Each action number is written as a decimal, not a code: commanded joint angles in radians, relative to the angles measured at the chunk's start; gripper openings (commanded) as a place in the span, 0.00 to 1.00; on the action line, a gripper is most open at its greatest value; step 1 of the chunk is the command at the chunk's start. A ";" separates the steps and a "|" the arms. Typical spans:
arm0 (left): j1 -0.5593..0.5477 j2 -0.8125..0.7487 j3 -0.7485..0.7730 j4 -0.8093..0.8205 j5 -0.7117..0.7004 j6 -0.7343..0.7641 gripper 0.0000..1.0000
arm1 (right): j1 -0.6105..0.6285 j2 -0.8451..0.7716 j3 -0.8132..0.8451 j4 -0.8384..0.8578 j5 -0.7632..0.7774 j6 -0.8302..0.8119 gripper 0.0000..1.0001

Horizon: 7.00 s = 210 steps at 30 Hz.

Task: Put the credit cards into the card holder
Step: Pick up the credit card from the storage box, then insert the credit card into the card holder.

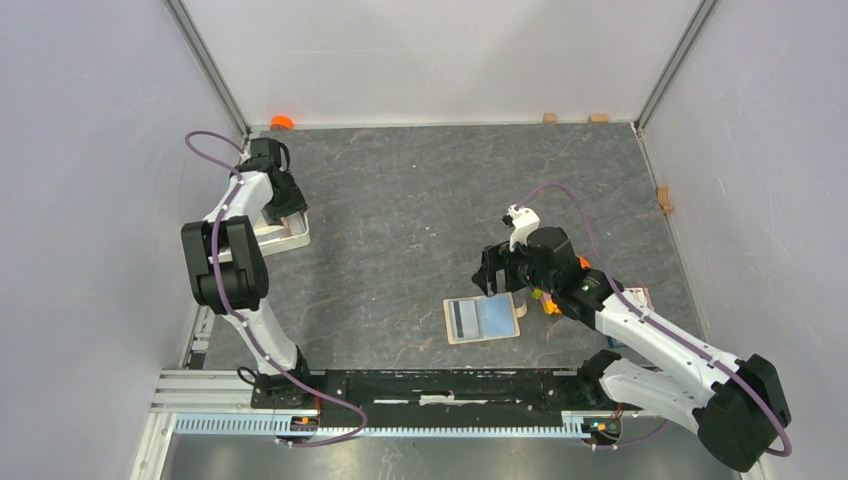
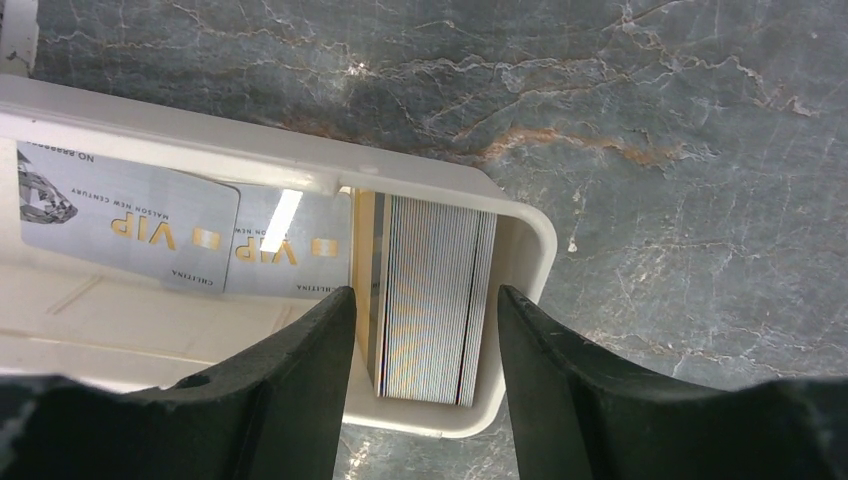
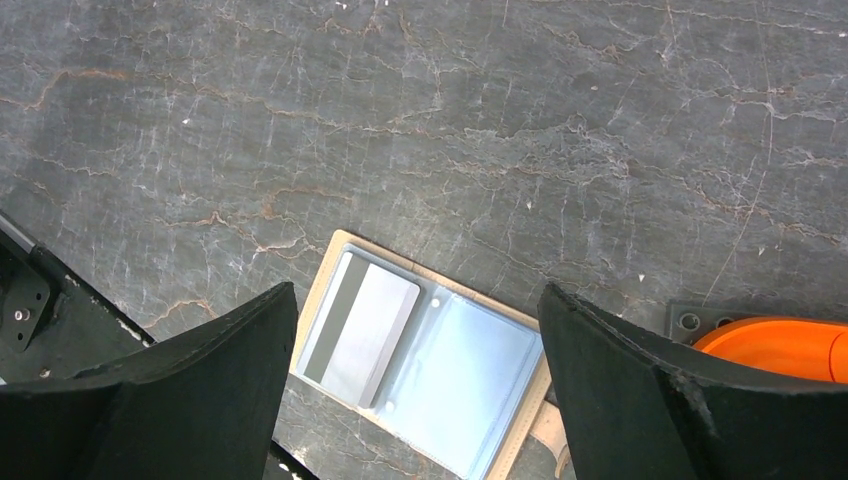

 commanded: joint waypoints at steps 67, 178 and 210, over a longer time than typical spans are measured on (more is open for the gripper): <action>0.014 -0.138 -0.013 0.031 0.009 0.077 0.02 | -0.023 -0.085 -0.058 -0.004 0.072 -0.002 0.98; -1.008 -0.176 -1.057 1.449 0.365 -0.743 0.02 | 0.093 -0.095 -0.371 0.033 0.071 0.197 0.00; -0.977 -0.142 -0.984 1.312 0.427 -0.502 0.02 | 0.093 -0.099 -0.363 0.014 0.071 0.189 0.00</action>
